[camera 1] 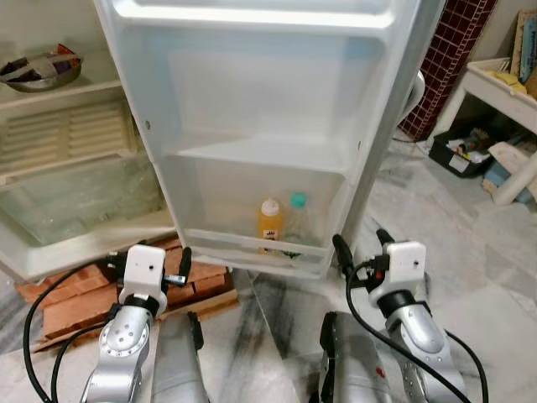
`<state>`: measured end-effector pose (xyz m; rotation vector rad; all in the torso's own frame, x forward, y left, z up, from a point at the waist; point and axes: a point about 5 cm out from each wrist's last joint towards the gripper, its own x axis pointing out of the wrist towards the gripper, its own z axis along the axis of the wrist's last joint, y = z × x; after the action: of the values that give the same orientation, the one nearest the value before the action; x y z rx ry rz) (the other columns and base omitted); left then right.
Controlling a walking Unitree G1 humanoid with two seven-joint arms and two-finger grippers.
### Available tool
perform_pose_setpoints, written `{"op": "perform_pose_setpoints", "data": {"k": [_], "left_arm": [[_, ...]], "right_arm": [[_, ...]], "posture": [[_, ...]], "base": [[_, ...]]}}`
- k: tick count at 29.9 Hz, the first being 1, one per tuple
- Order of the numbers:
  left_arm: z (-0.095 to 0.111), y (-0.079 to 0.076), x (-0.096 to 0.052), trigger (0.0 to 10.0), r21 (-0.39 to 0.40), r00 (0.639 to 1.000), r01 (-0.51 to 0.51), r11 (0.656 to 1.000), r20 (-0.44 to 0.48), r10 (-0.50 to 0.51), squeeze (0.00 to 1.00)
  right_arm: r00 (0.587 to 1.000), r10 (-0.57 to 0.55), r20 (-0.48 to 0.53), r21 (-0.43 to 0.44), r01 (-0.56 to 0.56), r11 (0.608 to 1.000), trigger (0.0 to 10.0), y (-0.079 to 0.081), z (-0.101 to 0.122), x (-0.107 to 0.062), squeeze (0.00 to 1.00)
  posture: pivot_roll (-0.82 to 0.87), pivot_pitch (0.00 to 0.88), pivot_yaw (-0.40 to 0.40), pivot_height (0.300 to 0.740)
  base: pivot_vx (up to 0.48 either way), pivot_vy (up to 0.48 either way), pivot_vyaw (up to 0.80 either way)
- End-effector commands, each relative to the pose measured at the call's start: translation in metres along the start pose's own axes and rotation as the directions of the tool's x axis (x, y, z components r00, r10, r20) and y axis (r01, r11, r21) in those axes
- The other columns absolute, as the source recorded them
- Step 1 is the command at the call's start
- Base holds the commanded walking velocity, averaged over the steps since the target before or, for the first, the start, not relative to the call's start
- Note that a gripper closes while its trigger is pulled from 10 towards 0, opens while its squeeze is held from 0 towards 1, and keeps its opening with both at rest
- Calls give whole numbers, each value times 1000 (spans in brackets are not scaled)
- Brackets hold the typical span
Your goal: Restocking fridge
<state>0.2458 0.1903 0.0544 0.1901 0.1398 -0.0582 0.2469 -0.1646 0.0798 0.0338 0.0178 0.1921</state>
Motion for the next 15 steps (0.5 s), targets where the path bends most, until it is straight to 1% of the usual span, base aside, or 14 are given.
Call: {"op": "perform_pose_setpoints", "data": {"k": [1, 3, 4, 6, 8, 11, 15], "left_arm": [[2, -1, 1, 10000, 12, 1000, 6, 1000, 7, -6, 0], [2, -2, 0, 10000, 13, 1000, 11, 1000, 6, -11, 0], [2, -2, 0, 10000, 13, 1000, 11, 1000, 6, -11, 0], [0, -2, -2, 10000, 15, 1000, 16, 1000, -3, -16, 0], [0, -2, -2, 10000, 15, 1000, 17, 1000, -4, -17, 0], [0, -2, -2, 10000, 18, 1000, 19, 1000, -6, -19, 0], [1, -3, -1, 10000, 22, 1000, 23, 999, -3, -23, 0]], "right_arm": [[1000, 9, 17, 1, -9, 1000, 10000, -1, 7, 0, 0], [1000, 18, 13, 4, -18, 1000, 10000, -1, 7, -3, 0], [1000, 18, 13, 4, -18, 1000, 10000, -1, 7, -3, 0], [999, 31, -8, 2, -31, 1000, 10000, -2, 3, -10, 0], [999, 36, -17, 8, -35, 999, 10000, -2, 1, -14, 0], [998, 49, -29, -13, -50, 999, 10000, -2, -1, -19, 0], [998, 65, -15, -26, -66, 997, 10000, 1, 2, -18, 0]], "posture": [[40, 0, -20, 613], [42, 0, -21, 628], [42, 0, -21, 628], [45, 0, -21, 647], [46, 0, -21, 647], [45, 0, -20, 647], [44, 0, -15, 647]], "base": [[0, 0, 0], [0, 0, 0], [0, 0, 0], [0, 0, 0], [0, 0, 0], [0, 0, 0], [0, 0, 0]]}}
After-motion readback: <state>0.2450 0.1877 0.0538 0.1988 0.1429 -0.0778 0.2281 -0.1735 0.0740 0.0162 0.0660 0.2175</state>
